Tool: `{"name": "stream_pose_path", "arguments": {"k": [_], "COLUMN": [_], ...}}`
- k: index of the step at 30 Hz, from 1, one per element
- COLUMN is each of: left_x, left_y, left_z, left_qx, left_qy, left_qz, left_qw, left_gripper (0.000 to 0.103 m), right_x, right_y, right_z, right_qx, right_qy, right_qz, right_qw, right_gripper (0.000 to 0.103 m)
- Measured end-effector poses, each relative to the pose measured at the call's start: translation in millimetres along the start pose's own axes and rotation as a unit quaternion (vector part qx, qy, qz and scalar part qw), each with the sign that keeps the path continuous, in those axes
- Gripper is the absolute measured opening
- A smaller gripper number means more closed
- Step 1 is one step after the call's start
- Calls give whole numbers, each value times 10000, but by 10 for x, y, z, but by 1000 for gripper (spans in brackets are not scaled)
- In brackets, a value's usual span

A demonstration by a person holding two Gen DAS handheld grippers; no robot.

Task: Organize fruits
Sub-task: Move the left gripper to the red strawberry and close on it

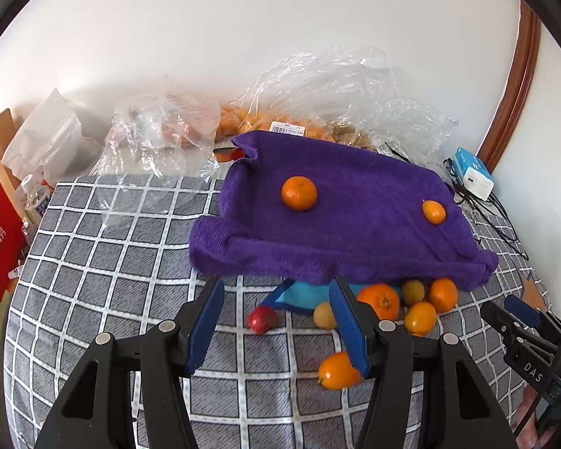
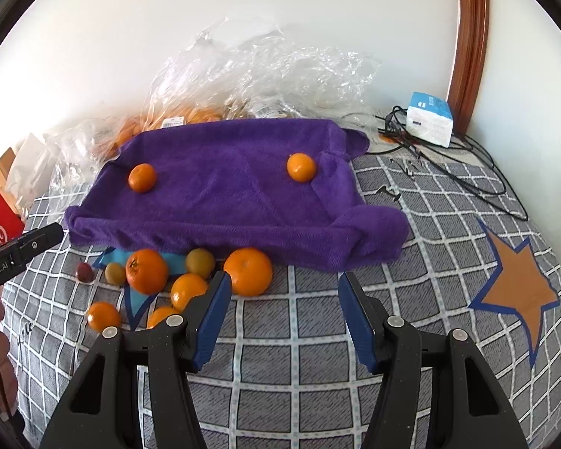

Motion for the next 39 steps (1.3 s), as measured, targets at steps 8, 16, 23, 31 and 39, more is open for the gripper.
{"name": "stream_pose_path", "arguments": {"k": [8, 16, 23, 31, 39], "left_x": [121, 35, 37, -29, -182], "left_y": [149, 318, 405, 488, 429], "left_z": [213, 458, 481, 436, 470], "left_qx": [121, 312, 468, 646, 639], "left_qy": [-78, 136, 45, 25, 110], "left_qz": [-146, -297, -297, -204, 9], "left_qw": [9998, 9990, 9985, 9977, 9979], "left_gripper": [56, 56, 56, 56, 56], "right_x": [24, -122, -362, -525, -667], "right_y": [75, 177, 232, 401, 463], "right_z": [111, 229, 164, 61, 18], "right_qx": [268, 566, 510, 582, 527], "right_qy": [-167, -128, -11, 72, 184], "right_qz": [77, -55, -239, -702, -726], "right_qw": [9995, 9983, 9984, 9958, 9958], "right_gripper": [59, 43, 33, 38, 40]}}
Point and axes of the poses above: each gripper's, at about its wrist camera, not at the fingertips, and x roughly against the way its jaws point, y to its left, z to its underside, the point moved 6 cm from there along -x, roughly the way its jaws point, and after that the axes turned 14 degrees about z, right-handed, at the moved point
